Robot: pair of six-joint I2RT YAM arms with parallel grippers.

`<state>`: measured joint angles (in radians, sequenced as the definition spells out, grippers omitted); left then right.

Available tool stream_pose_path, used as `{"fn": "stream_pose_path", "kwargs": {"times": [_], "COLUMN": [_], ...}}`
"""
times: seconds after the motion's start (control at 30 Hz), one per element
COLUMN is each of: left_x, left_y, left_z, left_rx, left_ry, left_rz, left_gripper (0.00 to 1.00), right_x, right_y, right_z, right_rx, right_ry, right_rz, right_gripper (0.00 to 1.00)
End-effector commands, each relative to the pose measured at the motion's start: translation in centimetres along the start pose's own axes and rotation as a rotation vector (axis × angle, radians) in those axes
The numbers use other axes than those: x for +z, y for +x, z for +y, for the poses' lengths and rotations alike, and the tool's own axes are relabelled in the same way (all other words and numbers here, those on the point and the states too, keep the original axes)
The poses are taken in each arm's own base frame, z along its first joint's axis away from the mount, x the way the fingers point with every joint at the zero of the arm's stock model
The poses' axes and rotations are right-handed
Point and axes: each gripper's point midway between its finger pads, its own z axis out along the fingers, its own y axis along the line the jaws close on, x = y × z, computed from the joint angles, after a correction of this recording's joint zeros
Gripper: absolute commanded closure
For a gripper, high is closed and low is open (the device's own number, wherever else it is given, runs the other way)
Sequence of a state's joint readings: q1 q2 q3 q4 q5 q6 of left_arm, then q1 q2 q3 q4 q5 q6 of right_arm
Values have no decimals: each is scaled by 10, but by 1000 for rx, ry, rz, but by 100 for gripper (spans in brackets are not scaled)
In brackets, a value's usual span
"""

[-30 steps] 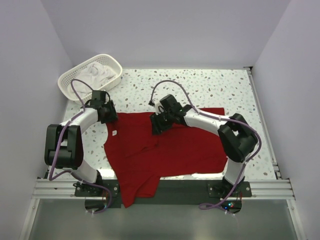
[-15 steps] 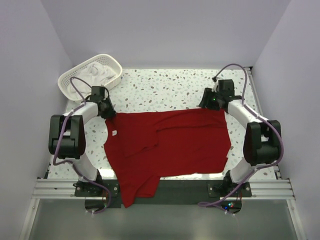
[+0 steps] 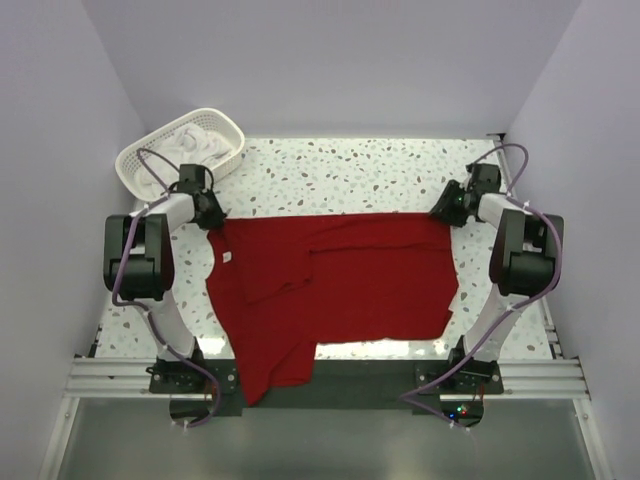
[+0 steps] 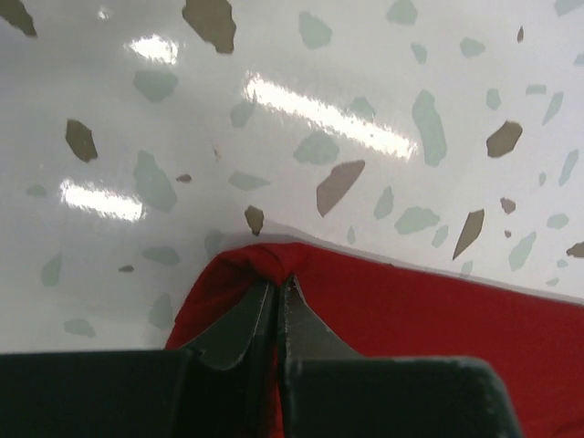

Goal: Fold and stack the t-shirts
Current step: Fold the tshirt

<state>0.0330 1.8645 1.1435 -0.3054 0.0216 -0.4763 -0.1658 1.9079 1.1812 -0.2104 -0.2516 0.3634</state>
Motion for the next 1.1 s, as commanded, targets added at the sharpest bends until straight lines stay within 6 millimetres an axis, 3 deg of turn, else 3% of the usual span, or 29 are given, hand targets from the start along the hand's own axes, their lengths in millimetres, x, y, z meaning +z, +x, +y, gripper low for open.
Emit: {"fn": "stream_pose_path", "kwargs": {"times": [0.0,0.07,0.1,0.23,0.3,0.43,0.53,0.6,0.73,0.83,1.07], "left_x": [9,17,19,22,14,-16,-33,-54,-86,-103,-121], "left_y": [-28,-32,-33,-37,-43,-54,-52,-55,-40,-22,30], "left_z": [18,17,15,3,-2,-12,-14,-22,-30,-30,-49], "left_rx": [-5,-2,0,0,3,6,6,13,54,83,199], "left_ry": [-63,-64,-58,-2,21,61,85,117,140,152,234], "left_rz": [-53,-40,-37,-29,-54,-113,-126,-158,-186,-191,-169], "left_gripper": [100,100,100,91,81,62,59,57,48,46,45], "right_x": [10,11,15,9,-8,-39,-60,-67,-70,-69,-56], "right_y": [-8,-20,-16,-34,-45,-44,-36,-29,-5,5,13], "right_z": [-32,-36,-41,-27,-12,-4,-10,-17,-10,-11,-20], "right_rx": [30,7,3,-29,-34,-9,19,31,88,128,182], "right_ry": [96,111,127,84,44,37,90,126,67,58,78], "right_rz": [-3,-16,10,-3,-50,-101,-122,-122,-97,-100,-107], "right_gripper": [53,53,53,52,50,48,48,49,51,54,59]}}
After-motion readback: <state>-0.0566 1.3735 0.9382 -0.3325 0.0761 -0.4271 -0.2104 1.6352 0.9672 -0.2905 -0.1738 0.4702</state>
